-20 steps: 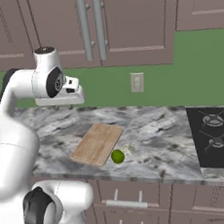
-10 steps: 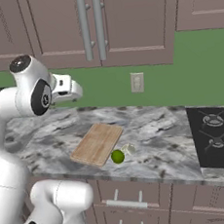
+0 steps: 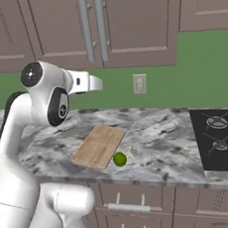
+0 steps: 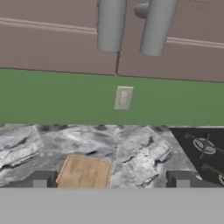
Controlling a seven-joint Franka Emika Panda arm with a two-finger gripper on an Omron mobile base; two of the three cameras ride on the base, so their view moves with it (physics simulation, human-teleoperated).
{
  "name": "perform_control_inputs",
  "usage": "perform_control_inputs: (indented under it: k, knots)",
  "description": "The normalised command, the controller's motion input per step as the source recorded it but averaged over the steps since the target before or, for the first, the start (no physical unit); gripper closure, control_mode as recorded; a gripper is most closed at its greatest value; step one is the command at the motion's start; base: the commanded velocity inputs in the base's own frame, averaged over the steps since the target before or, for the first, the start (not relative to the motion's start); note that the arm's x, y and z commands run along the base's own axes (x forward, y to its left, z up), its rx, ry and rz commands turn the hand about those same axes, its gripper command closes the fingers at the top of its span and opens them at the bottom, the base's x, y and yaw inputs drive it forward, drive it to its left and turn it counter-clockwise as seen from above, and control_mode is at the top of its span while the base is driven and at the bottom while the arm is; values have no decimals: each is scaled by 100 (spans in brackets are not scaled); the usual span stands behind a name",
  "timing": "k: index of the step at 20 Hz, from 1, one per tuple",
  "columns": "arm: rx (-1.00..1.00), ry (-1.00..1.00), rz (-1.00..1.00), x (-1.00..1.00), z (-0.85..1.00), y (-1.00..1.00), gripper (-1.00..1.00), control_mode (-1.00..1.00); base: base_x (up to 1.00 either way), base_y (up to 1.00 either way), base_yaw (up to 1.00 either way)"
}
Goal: Open the cabinet. Place the bowl and condiment on the counter. Then place the lime and garlic on the cutting board.
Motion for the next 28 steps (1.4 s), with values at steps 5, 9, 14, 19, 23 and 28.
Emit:
perform_control_inputs:
  k: [5,9,14,19,23,28]
  knots:
    - [15,0,-9,19,84,-68,-100,-100,0,0,0]
    - [13,0,0,77,59,-46,-100,-100,0,0,0]
    - [4,-1,1,78,21,-14,-100,-100,0,0,0]
    - [0,-1,3,48,1,-3,-100,-100,0,0,0]
    - [0,-4,9,37,1,-14,-100,-100,0,0,0]
    - [0,-14,19,39,0,-10,-100,-100,0,0,0]
